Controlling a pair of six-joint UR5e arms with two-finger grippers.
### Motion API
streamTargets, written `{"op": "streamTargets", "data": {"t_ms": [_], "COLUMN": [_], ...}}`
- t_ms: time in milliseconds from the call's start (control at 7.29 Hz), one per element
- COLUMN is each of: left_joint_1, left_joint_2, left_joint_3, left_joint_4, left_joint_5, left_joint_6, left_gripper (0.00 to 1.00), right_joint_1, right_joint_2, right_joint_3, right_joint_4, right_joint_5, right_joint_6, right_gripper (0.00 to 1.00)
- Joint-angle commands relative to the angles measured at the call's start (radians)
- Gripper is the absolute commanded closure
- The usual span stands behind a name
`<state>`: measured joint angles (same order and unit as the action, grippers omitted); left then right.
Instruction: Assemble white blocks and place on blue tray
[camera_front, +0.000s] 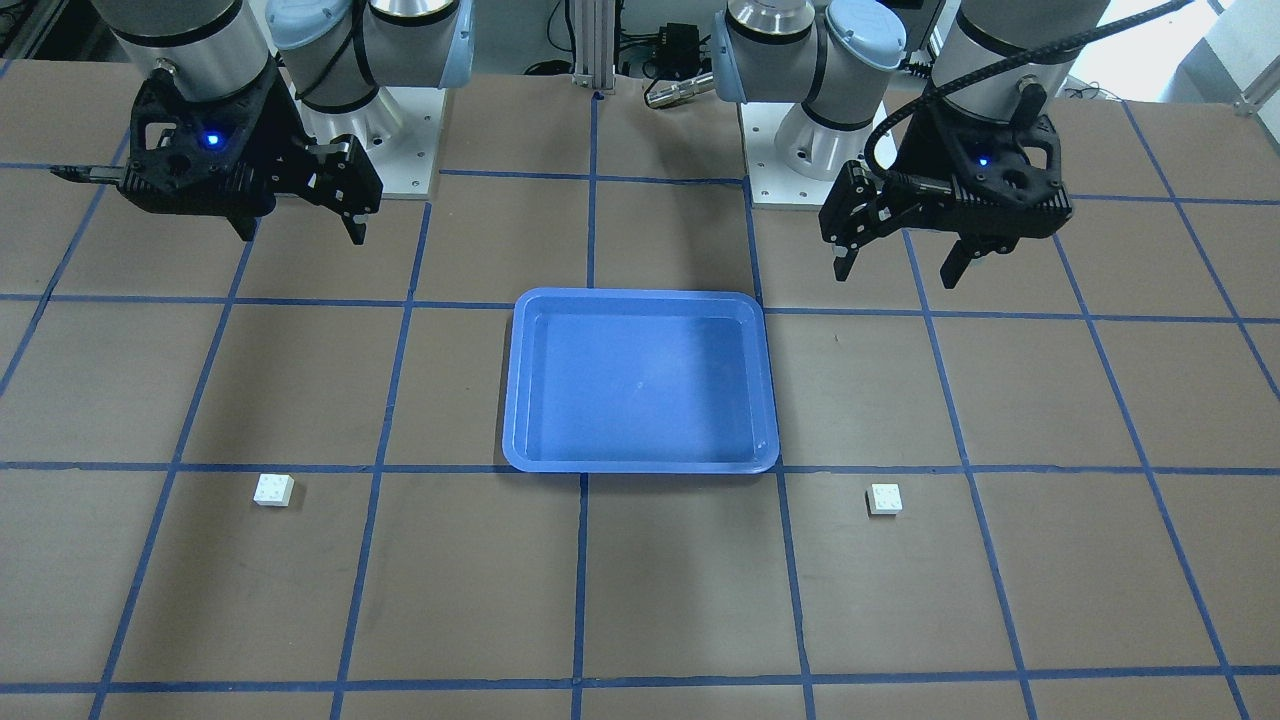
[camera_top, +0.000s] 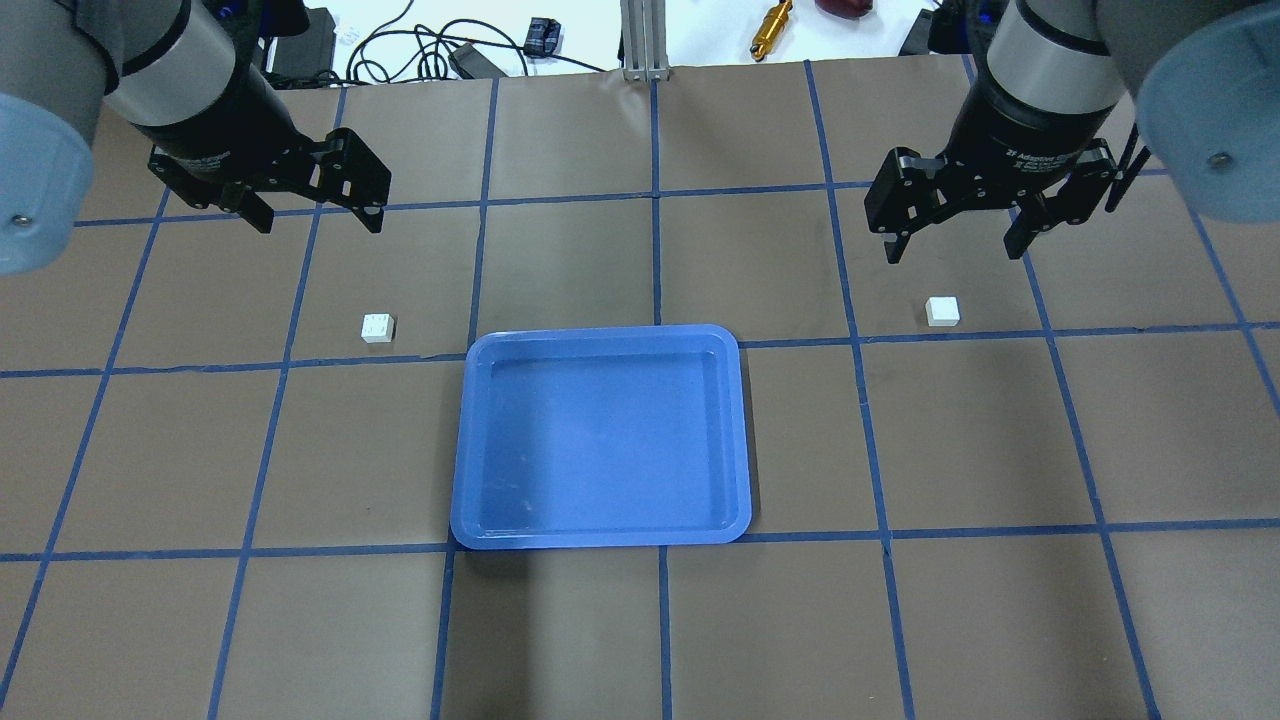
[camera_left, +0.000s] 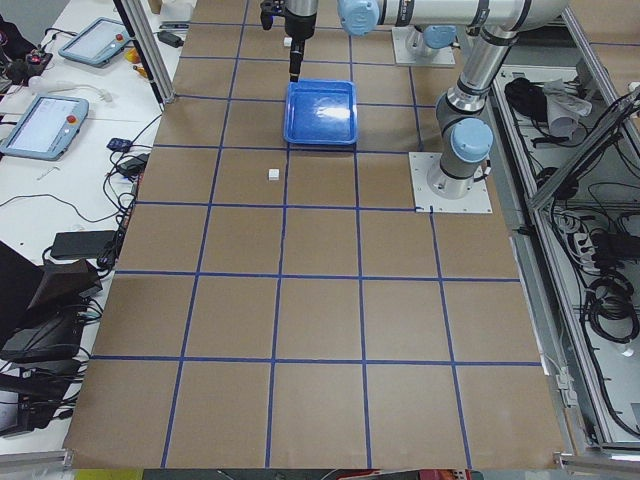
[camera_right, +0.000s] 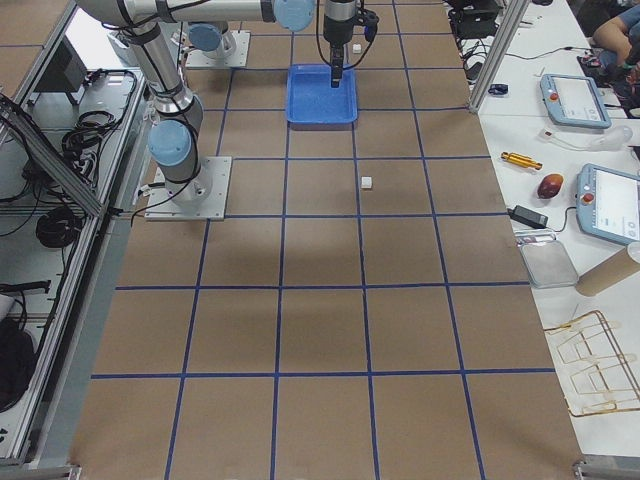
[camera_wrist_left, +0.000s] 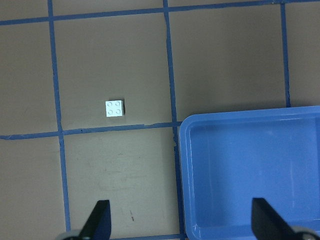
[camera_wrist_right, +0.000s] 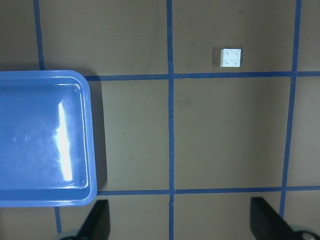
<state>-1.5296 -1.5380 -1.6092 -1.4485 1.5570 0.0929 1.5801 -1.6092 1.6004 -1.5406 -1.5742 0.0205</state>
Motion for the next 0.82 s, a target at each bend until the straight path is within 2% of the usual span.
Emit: {"op": "streamTargets", "data": {"t_ms": [0, 412, 686], "left_joint_1": [0.002, 0.009, 0.025], "left_joint_2": [-0.004, -0.022, -0.126], "left_joint_3": [0.005, 0.012, 0.018], "left_joint_4": [-0.018, -0.05, -0.04], "left_joint_5": [0.003, 0.02, 0.021], "left_joint_6": [-0.004, 0.013, 0.024], "left_gripper": [0.0, 0.0, 0.0], "right_joint_1": [-0.003, -0.003, -0.014], "right_joint_2": [0.0, 0.002, 0.003], "right_joint_3": [-0.002, 0.001, 0.004], "right_joint_4": [-0.001, -0.003, -0.001], "right_joint_5": [-0.001, -0.004, -0.004], "right_joint_6": [-0.001, -0.016, -0.017], "right_gripper": [0.0, 0.0, 0.0]}}
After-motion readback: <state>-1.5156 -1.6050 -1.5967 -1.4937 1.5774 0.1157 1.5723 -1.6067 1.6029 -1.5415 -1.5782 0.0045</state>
